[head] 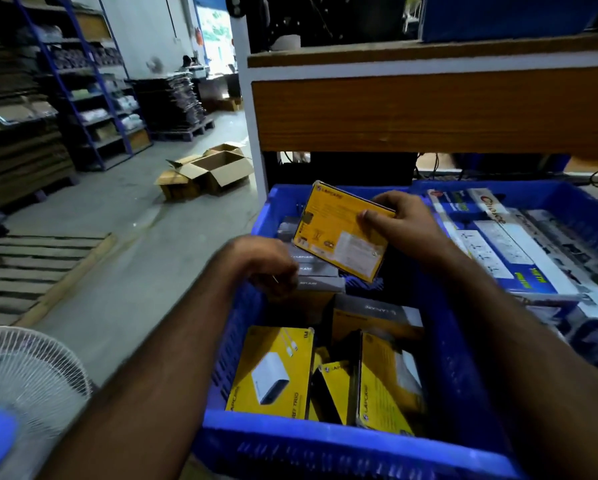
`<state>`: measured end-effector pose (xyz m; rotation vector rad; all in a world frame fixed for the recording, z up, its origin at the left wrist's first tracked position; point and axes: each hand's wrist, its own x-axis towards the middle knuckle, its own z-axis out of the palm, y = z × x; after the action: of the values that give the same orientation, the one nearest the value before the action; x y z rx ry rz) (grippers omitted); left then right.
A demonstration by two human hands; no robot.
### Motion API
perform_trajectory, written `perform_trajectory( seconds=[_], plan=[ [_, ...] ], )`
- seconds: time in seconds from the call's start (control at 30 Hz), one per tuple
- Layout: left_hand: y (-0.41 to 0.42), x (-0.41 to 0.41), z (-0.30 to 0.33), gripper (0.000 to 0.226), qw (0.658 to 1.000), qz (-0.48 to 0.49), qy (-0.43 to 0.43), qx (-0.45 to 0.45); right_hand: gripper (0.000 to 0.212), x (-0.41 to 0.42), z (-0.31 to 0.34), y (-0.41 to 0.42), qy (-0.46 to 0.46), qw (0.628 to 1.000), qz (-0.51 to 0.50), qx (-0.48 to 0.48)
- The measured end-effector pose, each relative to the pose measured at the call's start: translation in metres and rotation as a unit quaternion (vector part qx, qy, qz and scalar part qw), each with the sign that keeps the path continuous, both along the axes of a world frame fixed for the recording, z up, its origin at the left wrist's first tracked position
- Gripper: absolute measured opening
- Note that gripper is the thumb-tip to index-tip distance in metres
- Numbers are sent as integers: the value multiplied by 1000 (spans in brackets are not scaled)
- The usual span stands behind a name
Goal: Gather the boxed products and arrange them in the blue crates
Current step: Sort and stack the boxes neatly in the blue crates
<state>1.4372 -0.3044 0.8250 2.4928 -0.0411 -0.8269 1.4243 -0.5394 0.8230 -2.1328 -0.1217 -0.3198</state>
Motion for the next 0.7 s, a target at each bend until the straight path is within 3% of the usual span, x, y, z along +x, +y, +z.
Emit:
perform_trajectory(
  seconds=[0.07, 0.17, 0.3, 0.4, 0.47, 0.53, 0.63, 0.7],
  plan=[
    [-7, -9, -7, 36, 990, -90, -5, 105, 45, -2, -1, 3, 1, 1000, 4, -13],
    [-23, -25, -19, 63, 947, -205, -55, 243, 40, -4, -1, 7, -9, 1000, -11, -22],
    [-35, -30, -31, 62, 947, -215, -46, 234, 35, -9, 2, 11, -28, 998, -8, -62],
    [-43, -28, -40, 36, 952, -194, -164, 173, 31, -13, 3, 15, -54, 995, -7, -80],
    [-46, -26, -44, 29, 918, -199, -279, 200, 31, -12, 6, 15, -74, 994, -30, -72],
    [-44, -23, -51, 43, 883, -227, -340, 231, 32, -11, 8, 12, -79, 994, -58, -44],
    [-35, -13, -63, 48, 846, -263, -378, 268, 34, -8, 6, 10, -84, 993, -79, -22],
    [-29, -7, -66, 47, 841, -261, -377, 288, 37, -8, 3, 14, -85, 993, -80, -34]
  ],
)
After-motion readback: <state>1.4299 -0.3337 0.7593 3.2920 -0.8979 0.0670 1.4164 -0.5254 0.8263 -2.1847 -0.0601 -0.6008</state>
